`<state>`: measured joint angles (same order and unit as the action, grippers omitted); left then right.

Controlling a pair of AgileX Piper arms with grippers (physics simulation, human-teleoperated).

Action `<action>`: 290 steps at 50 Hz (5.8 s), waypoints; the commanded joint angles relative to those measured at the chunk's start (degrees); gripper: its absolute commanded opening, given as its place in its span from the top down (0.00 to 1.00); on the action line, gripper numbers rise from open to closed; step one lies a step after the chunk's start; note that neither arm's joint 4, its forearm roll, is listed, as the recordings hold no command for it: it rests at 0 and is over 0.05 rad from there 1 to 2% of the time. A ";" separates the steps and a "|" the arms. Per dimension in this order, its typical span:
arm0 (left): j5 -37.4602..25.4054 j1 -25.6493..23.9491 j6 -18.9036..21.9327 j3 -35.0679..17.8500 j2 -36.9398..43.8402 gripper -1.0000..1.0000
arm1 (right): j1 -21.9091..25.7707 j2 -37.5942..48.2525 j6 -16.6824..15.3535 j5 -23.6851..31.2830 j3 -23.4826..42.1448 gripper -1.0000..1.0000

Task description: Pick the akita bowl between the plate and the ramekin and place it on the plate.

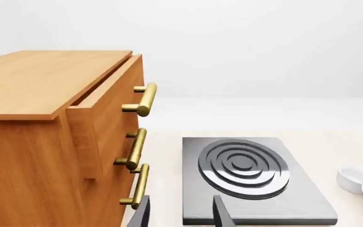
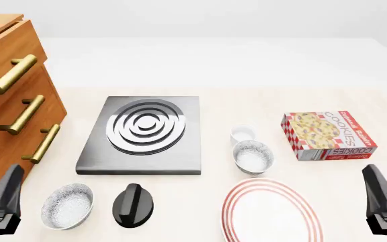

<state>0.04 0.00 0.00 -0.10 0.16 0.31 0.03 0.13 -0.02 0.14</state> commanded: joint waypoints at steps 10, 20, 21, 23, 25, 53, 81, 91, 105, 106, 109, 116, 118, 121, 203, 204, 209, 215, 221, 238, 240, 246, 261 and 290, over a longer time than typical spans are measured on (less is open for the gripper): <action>0.06 0.00 0.00 -0.15 0.25 0.00 | 2.13 0.03 0.43 3.58 3.47 0.00; 0.06 0.00 0.00 -0.15 0.25 0.00 | 5.34 0.00 -1.44 13.23 14.19 0.00; 0.06 0.00 0.00 -0.15 0.25 0.00 | 5.04 0.06 -2.26 14.76 15.47 0.00; 0.06 0.00 0.00 -0.15 0.25 0.00 | 5.51 0.02 -1.95 16.53 17.58 0.00; 0.06 0.00 0.00 -0.15 0.25 0.00 | 5.99 0.09 -1.88 17.18 18.40 0.00; 0.06 0.00 0.00 -0.15 0.25 0.00 | 9.54 28.46 -0.72 29.74 54.47 0.00; 0.06 0.00 0.00 -0.15 0.25 0.00 | 6.63 50.53 2.11 44.21 74.96 0.00; 0.06 0.00 0.00 -0.15 0.25 0.00 | 6.54 54.04 6.80 46.95 75.63 0.00; 0.06 0.00 0.00 -0.15 0.25 0.00 | 6.05 58.23 8.73 48.51 70.62 0.00; 0.06 0.00 0.00 -0.15 0.25 0.00 | 6.05 58.23 8.73 48.51 70.62 0.00; 0.06 0.00 0.00 -0.15 0.25 0.00 | 6.97 58.92 9.87 48.64 70.38 0.00; 0.06 0.00 0.00 -0.15 0.25 0.00 | 8.24 62.28 12.42 46.23 67.80 0.00; 0.06 0.00 0.00 -0.15 0.25 0.00 | 7.78 62.86 12.32 45.34 66.98 0.00; 0.06 0.00 0.00 -0.15 0.25 0.00 | 7.79 63.61 12.82 44.21 65.79 0.00; 0.06 0.00 0.00 -0.15 0.25 0.00 | 5.99 79.55 13.18 23.49 51.32 0.00; 0.06 0.00 0.00 -0.15 0.25 0.00 | 6.09 79.58 13.32 23.39 51.16 0.00; 0.06 0.00 0.00 -0.15 0.25 0.00 | 6.07 79.57 13.24 23.04 50.52 0.00; 0.06 0.00 0.00 -0.15 0.25 0.00 | 6.57 80.18 13.61 22.21 49.73 0.00; 0.06 0.00 0.00 -0.15 0.25 0.00 | 7.19 80.54 13.94 21.63 49.16 0.00; 0.06 0.00 0.00 -0.15 0.25 0.00 | 8.74 81.57 15.17 19.50 46.75 0.00; 0.06 0.00 0.00 -0.15 0.25 0.00 | 8.98 81.79 15.19 19.09 46.39 0.00; 0.06 0.00 0.00 -0.15 0.25 0.00 | 9.55 82.70 15.55 17.71 45.22 0.00; 0.06 0.00 0.00 -0.15 0.25 0.00 | 9.99 84.23 16.83 16.17 45.02 0.00; 0.06 0.00 0.00 -0.15 0.25 0.00 | 10.22 89.26 18.26 10.34 42.58 0.00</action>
<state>0.10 0.00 0.00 -0.24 0.42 10.48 87.79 17.97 12.37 43.99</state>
